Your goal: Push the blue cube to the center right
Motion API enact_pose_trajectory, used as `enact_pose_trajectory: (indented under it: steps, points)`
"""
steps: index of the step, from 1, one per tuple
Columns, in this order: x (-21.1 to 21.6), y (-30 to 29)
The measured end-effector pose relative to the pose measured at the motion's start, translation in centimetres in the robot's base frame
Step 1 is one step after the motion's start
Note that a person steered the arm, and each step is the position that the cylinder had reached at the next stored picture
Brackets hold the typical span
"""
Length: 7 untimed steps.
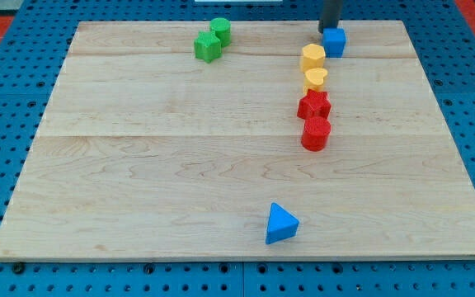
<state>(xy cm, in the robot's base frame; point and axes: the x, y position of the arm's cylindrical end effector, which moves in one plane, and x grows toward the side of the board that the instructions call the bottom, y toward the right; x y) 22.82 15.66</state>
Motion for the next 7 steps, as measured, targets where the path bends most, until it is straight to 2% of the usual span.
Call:
enact_pose_trajectory:
  steps: [4,5,7]
  points:
    - [13.9,0.3]
    - [16.1,1.2]
    - [15.3,6.7]
